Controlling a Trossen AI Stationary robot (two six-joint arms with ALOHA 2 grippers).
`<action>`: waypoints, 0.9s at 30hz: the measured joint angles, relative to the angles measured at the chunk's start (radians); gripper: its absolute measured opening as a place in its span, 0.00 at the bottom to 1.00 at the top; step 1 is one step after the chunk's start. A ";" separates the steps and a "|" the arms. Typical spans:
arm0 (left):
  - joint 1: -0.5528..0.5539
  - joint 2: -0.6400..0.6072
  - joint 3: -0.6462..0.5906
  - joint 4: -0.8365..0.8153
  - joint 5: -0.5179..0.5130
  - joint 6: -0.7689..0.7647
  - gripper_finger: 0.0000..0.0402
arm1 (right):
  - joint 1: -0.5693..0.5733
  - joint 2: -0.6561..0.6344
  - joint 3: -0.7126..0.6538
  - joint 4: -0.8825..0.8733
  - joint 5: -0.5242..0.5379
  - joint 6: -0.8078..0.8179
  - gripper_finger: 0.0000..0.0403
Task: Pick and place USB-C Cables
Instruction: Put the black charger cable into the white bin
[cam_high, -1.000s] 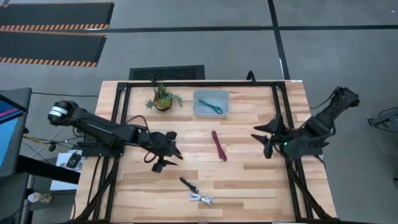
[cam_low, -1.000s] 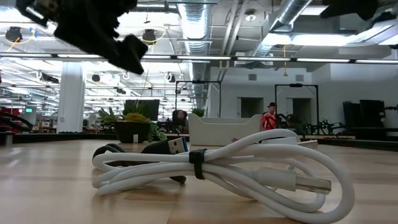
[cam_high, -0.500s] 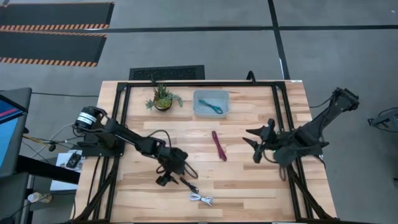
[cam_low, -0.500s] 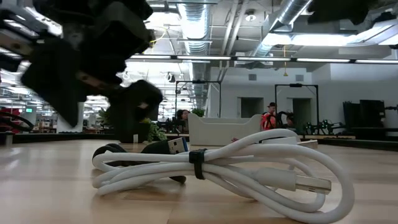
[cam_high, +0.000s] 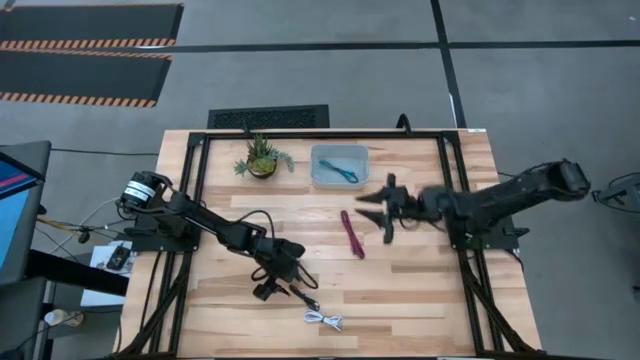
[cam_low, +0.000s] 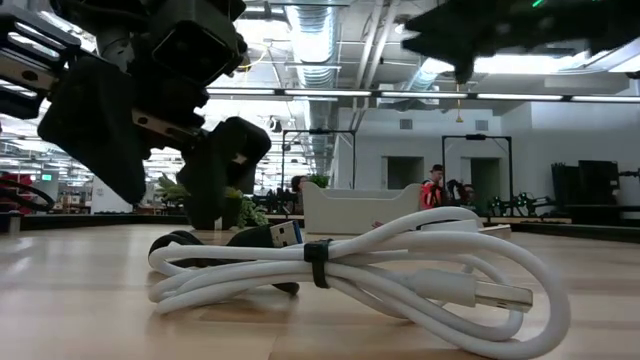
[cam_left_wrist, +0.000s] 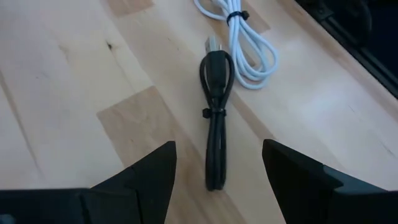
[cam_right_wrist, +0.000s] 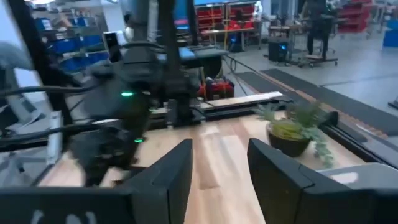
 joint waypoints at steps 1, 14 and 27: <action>0.000 0.000 0.000 0.003 -0.002 0.006 0.57 | -0.040 0.020 -0.001 0.018 -0.048 0.006 0.43; 0.033 0.073 0.000 0.074 0.096 0.031 0.57 | -0.152 0.324 -0.001 0.306 -0.285 0.112 0.42; 0.038 0.075 -0.023 0.071 0.085 0.112 0.34 | -0.152 0.336 -0.001 0.325 -0.285 0.137 0.42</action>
